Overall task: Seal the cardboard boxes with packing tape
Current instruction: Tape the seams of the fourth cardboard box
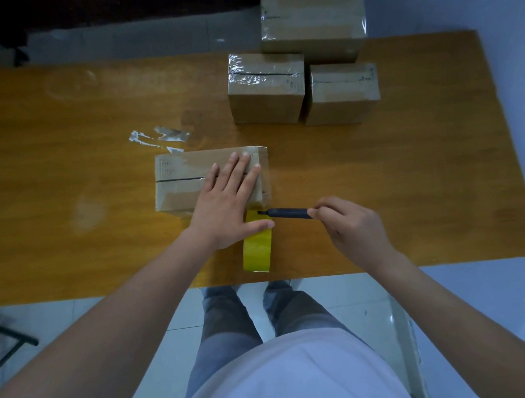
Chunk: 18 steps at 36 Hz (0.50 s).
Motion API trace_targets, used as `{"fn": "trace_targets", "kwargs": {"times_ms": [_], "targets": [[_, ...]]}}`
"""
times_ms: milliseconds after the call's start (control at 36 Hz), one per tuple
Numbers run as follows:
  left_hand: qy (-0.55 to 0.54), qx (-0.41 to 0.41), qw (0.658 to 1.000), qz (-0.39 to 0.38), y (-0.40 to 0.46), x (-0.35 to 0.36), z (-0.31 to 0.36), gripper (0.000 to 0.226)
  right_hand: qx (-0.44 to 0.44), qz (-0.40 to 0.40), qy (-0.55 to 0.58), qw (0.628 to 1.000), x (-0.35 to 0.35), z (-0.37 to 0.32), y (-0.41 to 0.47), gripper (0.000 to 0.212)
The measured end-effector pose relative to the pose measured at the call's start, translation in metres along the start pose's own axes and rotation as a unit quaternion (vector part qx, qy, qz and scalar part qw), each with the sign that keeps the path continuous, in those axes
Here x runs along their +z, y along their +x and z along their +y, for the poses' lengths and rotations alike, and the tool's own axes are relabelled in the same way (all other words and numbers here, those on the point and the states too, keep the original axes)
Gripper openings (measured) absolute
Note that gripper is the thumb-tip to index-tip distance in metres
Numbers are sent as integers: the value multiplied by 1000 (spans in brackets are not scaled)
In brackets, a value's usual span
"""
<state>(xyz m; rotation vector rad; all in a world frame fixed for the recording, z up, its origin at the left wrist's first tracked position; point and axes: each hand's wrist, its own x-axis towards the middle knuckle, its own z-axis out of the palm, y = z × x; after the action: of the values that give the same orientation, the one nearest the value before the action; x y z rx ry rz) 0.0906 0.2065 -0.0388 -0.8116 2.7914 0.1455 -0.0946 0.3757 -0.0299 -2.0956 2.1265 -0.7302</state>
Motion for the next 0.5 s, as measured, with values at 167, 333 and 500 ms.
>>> {"fn": "trace_targets", "kwargs": {"times_ms": [167, 333, 500], "targets": [[-2, 1, 1000, 4, 0, -1, 0, 103, 32, 38, -13, 999, 6, -4, -12, 12], [-1, 2, 1000, 0, -1, 1, 0, 107, 120, 64, -50, 990, 9, 4, -26, 23], [-6, 2, 1000, 5, 0, 1, -1, 108, 276, 65, 37, 958, 30, 21, -27, 15]]}}
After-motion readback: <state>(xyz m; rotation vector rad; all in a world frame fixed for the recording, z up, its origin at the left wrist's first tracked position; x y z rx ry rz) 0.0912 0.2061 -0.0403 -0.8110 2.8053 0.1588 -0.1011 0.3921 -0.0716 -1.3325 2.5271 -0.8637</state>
